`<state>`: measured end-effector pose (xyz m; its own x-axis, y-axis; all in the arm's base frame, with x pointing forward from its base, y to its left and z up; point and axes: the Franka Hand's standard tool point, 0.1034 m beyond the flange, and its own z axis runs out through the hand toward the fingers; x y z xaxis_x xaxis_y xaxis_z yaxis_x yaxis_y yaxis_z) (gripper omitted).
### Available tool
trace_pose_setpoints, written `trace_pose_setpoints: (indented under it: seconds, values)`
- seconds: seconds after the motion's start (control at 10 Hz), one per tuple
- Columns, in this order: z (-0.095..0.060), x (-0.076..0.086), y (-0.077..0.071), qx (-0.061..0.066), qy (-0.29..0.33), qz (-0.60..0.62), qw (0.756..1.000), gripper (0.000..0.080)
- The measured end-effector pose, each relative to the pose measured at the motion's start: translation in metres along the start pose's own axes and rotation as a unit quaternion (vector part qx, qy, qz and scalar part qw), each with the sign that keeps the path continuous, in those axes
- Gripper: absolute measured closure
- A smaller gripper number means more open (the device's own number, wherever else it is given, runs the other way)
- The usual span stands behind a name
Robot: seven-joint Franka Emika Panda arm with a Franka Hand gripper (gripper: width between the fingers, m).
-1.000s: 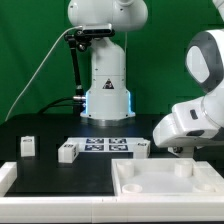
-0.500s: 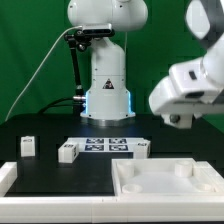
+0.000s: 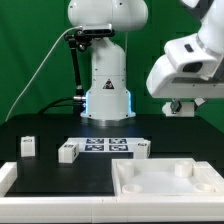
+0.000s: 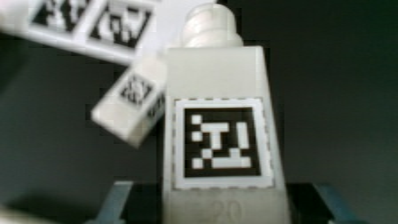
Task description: Assemble one leg
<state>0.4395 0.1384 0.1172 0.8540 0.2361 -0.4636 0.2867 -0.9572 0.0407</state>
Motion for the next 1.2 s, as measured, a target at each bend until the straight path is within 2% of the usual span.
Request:
trace_pose_setpoints:
  seconds: [0.1,0.2,0.3,0.4,0.5,0.6,0.7,0.8,0.9,1.0,1.1,1.2]
  values:
    - [0.001,0.010,0.000,0.004,0.056,-0.007,0.998,0.0508]
    - [0.006,0.023,0.006,0.009,0.098,-0.022,0.995,0.0508]
    - [-0.001,0.035,0.017,0.008,0.143,-0.038,0.989,0.0508]
    - [-0.014,0.041,0.026,0.006,0.182,-0.041,0.982,0.0508]
    - [-0.023,0.040,0.029,0.004,0.191,-0.034,0.981,0.0508]
    - [-0.036,0.046,0.027,-0.002,0.228,-0.024,0.973,0.0508]
    - [-0.035,0.049,0.026,0.002,0.284,-0.028,0.958,0.0508]
    - [-0.029,0.046,0.026,0.004,0.301,-0.027,0.953,0.0508]
    - [-0.034,0.053,0.023,0.007,0.356,-0.026,0.934,0.0508]
    - [-0.029,0.054,0.018,0.012,0.409,-0.031,0.912,0.0508]
    - [-0.031,0.060,0.023,0.006,0.434,-0.041,0.900,0.0508]
    - [-0.034,0.067,0.031,0.001,0.424,-0.045,0.904,0.0508]
